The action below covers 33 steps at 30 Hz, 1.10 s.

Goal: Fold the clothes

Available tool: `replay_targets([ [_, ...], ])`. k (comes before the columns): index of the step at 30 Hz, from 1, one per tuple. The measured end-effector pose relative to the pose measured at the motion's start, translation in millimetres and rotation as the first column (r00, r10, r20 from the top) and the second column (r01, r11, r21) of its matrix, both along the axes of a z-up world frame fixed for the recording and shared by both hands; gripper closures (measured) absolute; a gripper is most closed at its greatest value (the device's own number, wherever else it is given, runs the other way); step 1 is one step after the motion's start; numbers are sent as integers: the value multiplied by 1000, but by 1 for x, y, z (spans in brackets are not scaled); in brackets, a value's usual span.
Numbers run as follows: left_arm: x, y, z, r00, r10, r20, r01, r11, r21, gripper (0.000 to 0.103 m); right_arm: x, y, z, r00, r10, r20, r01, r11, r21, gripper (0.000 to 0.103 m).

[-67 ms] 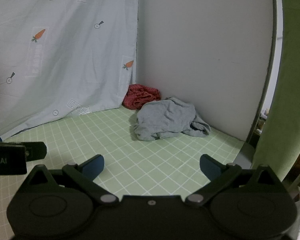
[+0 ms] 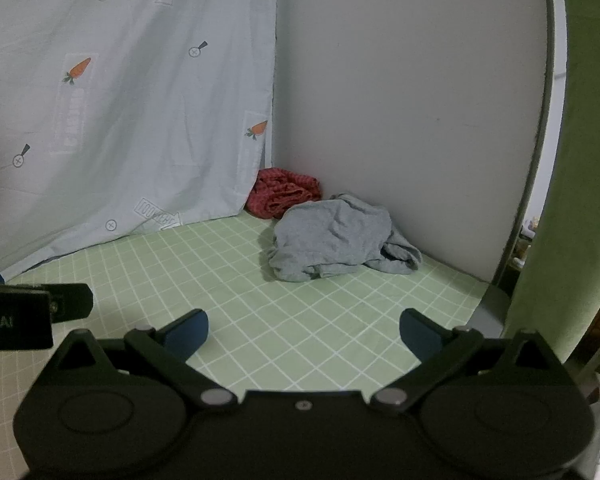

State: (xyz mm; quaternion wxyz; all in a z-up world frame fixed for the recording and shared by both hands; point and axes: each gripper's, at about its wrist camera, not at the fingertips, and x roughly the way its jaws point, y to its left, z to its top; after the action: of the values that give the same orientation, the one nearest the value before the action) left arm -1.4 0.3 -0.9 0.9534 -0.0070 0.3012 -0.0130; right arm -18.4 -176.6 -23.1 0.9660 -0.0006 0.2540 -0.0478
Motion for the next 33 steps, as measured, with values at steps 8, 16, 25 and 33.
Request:
replay_targets([
  [8,2,5,2,1000,11,-8,-11,1000,-11,0,3,0,-2,1000,5,0,-5,1000,-1,0],
  [16,0,8,0,1000,16,-11,-16,1000,-5,0,2,3,-1,1000,10,-2,-10,1000,-1,0],
  [25,0,7,0,1000,-22,-14,22,1000,-18,0,2,0,-1,1000,17,-5,-17,1000,1,0],
  [33,-1,1,0,1000,-19,-14,19,1000,-12,0,1,-1,-1,1000,24,-4,-24,1000,2,0],
])
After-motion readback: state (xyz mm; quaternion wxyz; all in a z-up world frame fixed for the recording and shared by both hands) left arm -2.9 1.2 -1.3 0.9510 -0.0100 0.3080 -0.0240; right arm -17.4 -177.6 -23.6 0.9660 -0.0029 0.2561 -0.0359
